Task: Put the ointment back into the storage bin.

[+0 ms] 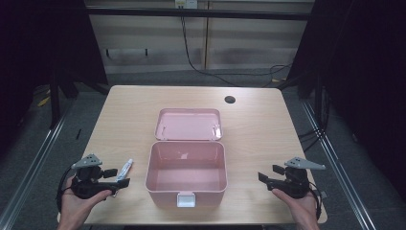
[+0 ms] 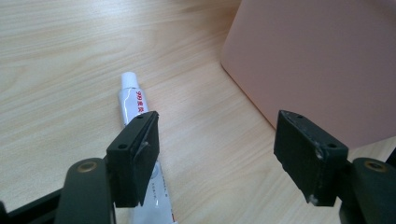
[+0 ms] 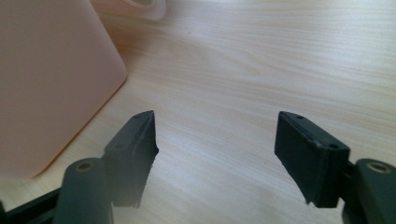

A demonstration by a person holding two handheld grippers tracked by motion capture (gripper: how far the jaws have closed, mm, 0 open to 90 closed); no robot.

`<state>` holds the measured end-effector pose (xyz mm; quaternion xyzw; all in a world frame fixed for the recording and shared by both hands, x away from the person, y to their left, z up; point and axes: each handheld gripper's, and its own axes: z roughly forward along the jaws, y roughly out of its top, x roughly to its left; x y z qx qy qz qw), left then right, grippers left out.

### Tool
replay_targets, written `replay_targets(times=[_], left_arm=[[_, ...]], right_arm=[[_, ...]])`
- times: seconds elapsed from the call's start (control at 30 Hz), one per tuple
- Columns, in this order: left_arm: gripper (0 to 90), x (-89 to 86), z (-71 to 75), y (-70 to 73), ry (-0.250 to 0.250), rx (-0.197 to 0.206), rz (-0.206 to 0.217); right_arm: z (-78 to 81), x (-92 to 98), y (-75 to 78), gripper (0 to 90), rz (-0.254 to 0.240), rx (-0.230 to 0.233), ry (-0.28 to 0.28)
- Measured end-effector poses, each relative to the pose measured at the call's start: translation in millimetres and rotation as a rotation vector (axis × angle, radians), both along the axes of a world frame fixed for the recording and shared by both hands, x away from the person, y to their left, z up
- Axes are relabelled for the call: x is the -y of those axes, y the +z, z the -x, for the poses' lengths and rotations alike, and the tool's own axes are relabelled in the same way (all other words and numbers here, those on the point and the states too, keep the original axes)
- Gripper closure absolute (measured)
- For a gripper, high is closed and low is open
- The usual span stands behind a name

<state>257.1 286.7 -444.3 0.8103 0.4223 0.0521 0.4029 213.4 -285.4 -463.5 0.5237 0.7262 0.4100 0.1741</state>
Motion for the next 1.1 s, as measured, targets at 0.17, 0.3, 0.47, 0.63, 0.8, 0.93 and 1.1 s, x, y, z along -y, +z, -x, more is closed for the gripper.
replay_targets(times=[0.17,0.3,0.47,0.63,0.8,0.93,1.1], left_arm=[[31.3,-1.5,0.9,1.2,-0.006,-0.008,0.017],[32.0,-2.7,-0.7,1.5,0.007,-0.027,0.017],[31.4,-4.4,-3.4,4.4,0.009,-0.03,0.015],[30.7,-0.7,-4.9,10.7,-0.034,-0.012,-0.038],[30.4,-4.0,-11.4,15.2,-0.036,-0.052,0.02],[31.6,-5.6,-21.0,22.8,-0.027,-0.082,0.004],[37.7,-0.1,-32.1,33.9,-0.055,-0.094,-0.055]], right_arm=[[3.2,-5.5,2.1,28.4,-0.012,-0.01,0.031],[5.2,-7.1,4.8,28.0,-0.019,0.001,0.039],[6.3,-7.0,6.7,28.0,-0.046,0.002,0.05],[6.8,-9.9,7.9,27.9,-0.039,-0.005,0.075],[7.0,-9.3,7.9,27.8,-0.043,-0.004,0.074],[6.9,-11.0,7.7,27.5,-0.036,-0.004,0.082],[7.0,-10.7,7.7,26.1,-0.041,-0.001,0.087]])
